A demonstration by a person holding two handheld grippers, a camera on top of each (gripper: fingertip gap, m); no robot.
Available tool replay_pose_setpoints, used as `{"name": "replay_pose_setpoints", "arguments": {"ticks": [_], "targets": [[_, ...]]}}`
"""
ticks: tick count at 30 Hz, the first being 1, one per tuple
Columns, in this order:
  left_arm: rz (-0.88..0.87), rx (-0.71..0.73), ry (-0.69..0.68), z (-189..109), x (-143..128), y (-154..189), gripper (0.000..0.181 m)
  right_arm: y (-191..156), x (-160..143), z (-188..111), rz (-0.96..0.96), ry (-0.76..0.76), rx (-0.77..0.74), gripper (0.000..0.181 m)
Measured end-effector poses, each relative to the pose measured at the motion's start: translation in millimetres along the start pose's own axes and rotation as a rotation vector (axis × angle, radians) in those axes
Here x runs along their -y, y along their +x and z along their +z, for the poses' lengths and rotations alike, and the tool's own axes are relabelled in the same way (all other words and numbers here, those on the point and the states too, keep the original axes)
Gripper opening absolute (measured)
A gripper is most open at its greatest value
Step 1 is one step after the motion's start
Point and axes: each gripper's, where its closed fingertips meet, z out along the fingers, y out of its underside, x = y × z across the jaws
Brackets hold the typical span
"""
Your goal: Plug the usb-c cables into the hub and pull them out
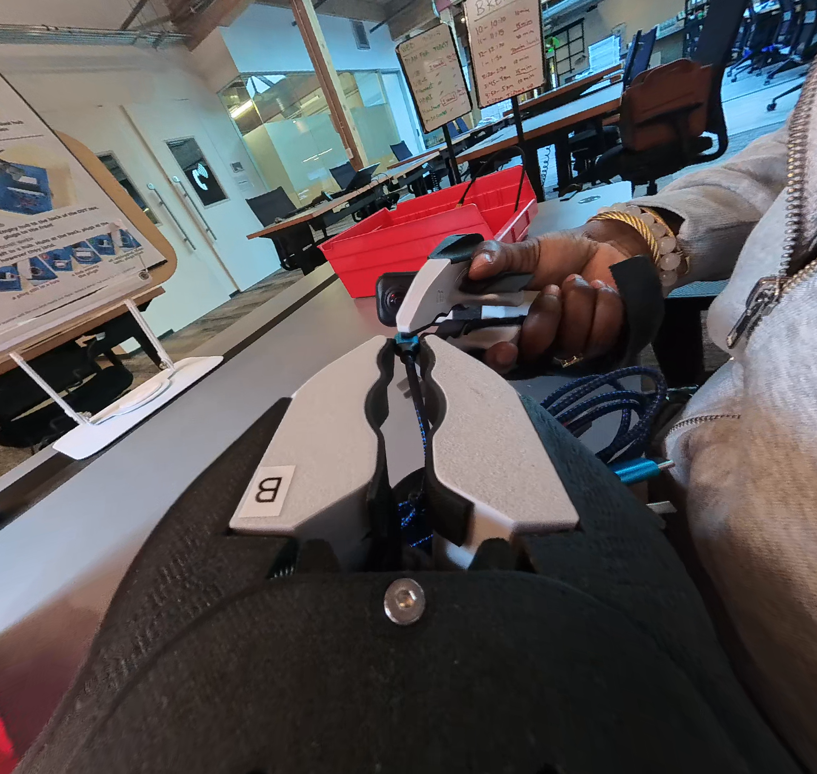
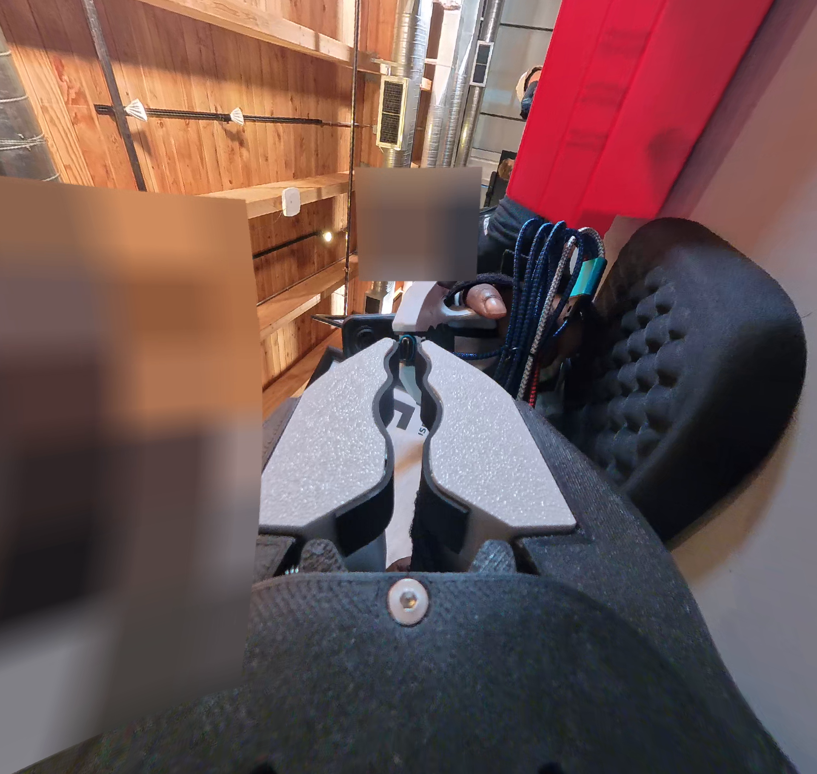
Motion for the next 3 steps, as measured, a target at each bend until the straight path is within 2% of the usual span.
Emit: {"name": "replay_pose_setpoints", "arguments": {"ticks": [1,3], "targets": [[-0.001,-0.007,0.004,-0.2,0.1,0.9,0.011,-0.1,-1.1,-0.2,-0.001,-0.006,-0.001,0.006],[-0.007,-0.020,0.008,-0.9,0.1,2.2,0.011,0.0,-2.4,0.0,-0.018,-0.015,-0.011,0.007]]}}
